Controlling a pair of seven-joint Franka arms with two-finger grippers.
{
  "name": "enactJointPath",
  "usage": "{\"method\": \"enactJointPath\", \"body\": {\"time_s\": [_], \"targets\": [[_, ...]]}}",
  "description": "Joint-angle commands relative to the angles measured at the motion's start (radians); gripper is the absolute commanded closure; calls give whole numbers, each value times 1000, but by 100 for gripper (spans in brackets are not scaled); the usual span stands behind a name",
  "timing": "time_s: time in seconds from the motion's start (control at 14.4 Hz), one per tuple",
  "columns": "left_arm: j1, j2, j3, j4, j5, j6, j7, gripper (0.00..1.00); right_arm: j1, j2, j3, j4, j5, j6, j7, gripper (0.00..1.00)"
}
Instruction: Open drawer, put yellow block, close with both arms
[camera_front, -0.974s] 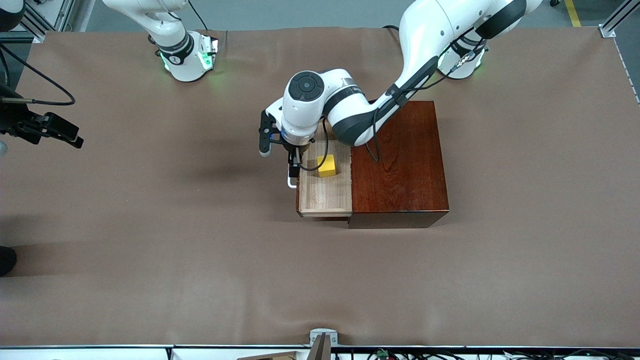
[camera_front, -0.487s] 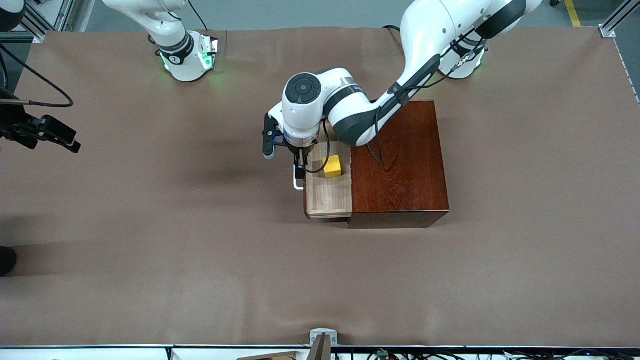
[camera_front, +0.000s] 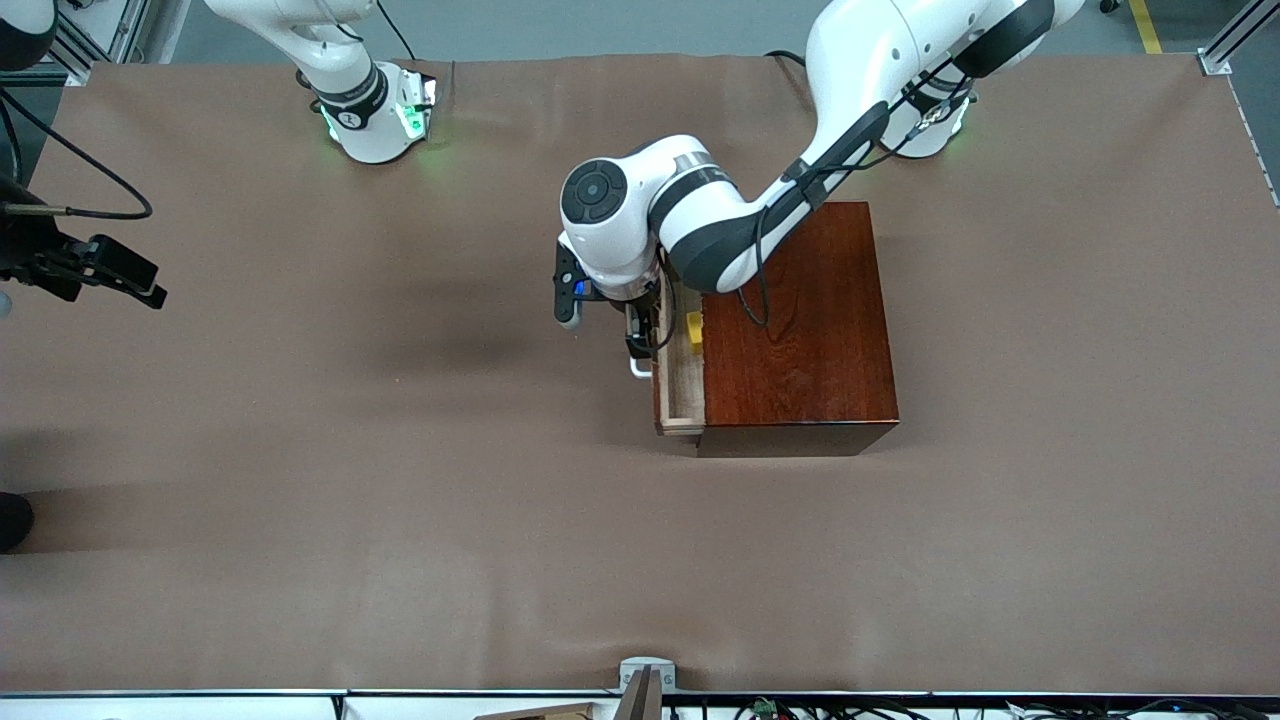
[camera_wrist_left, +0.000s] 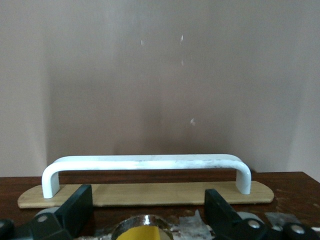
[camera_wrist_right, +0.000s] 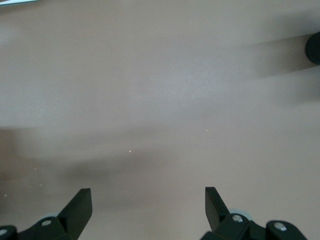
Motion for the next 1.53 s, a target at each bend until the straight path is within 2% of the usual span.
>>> {"method": "enactJointPath", "body": {"time_s": [0.0, 0.35, 0.63, 0.83, 0.97, 1.11, 1.25, 1.46], "targets": [[35, -34, 17, -37, 61, -125, 15, 0, -6, 2, 9, 1, 3, 10, 12, 0], [51, -54, 15, -37, 82, -205, 17, 0, -8, 2, 9, 1, 5, 7, 10, 0], [29, -49, 8, 17, 77, -143, -9, 0, -6, 3, 9, 1, 5, 4, 10, 0], [32, -66, -33, 35, 35, -70, -257, 0, -6, 5, 9, 1, 5, 3, 10, 0], [40, -113, -54, 43, 27, -70, -461, 0, -6, 6, 9, 1, 5, 3, 10, 0], [60, -208, -54, 38, -42, -90, -595, 0, -6, 6, 9, 1, 5, 3, 10, 0], [141, -306, -51, 35, -148, -148, -695, 0, -6, 6, 9, 1, 5, 3, 10, 0], [264, -414, -52, 35, -170, -282, -808, 0, -6, 6, 9, 1, 5, 3, 10, 0]]}}
